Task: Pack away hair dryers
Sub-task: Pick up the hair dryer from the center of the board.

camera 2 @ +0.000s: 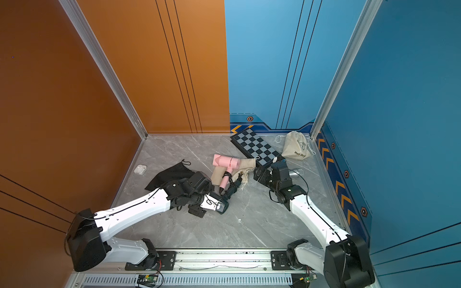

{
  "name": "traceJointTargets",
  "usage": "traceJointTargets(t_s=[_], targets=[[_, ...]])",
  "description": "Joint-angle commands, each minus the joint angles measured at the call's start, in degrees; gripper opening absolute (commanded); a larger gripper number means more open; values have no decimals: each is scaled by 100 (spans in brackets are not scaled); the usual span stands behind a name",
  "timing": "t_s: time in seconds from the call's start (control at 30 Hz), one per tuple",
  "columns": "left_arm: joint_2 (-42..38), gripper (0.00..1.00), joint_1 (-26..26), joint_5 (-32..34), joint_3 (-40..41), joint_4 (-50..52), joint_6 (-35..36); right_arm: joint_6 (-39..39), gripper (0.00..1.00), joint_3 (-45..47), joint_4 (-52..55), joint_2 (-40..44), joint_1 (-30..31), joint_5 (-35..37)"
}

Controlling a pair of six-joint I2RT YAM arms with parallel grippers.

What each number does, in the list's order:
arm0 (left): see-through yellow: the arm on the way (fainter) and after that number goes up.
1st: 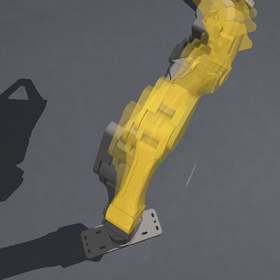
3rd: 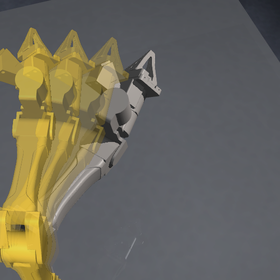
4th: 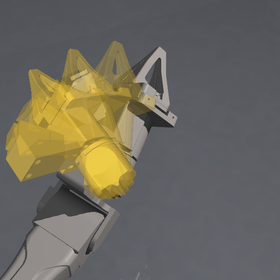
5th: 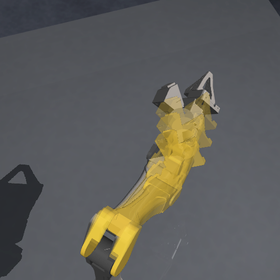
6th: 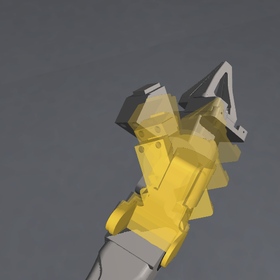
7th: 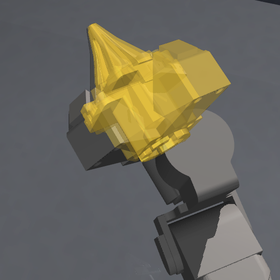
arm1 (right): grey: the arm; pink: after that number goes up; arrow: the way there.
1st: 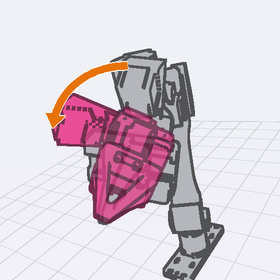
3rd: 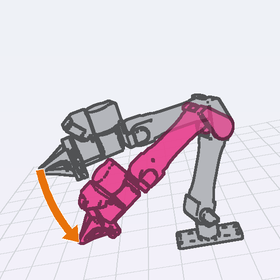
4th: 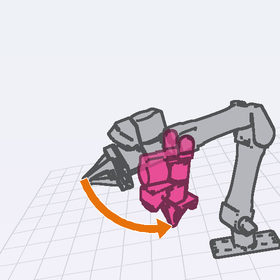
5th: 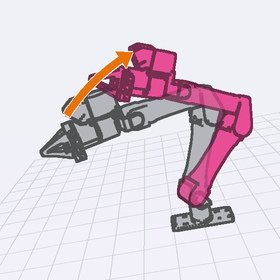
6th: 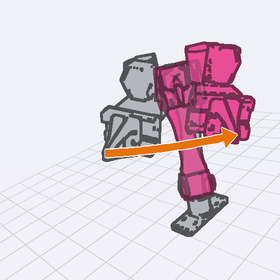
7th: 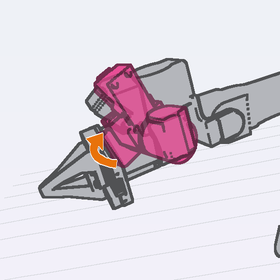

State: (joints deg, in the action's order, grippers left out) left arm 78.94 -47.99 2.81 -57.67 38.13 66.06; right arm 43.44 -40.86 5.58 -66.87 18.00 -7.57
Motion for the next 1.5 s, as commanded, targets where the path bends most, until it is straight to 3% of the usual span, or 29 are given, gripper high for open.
traceJointTargets(t_s=[0.0,0.47,1.3,1.47], targets=[[247,98,-44,41,116,261,351,-39,87,-15,-304,-143,-54,-241],[1330,97,174,-364,-705,196,431,-23,86,-129,-419,-442,-171,-416],[1853,87,285,-342,-382,-297,231,-37,86,-212,-514,-688,-306,-619],[1926,81,266,-316,-324,-405,214,-30,86,-227,-541,-726,-300,-623]])
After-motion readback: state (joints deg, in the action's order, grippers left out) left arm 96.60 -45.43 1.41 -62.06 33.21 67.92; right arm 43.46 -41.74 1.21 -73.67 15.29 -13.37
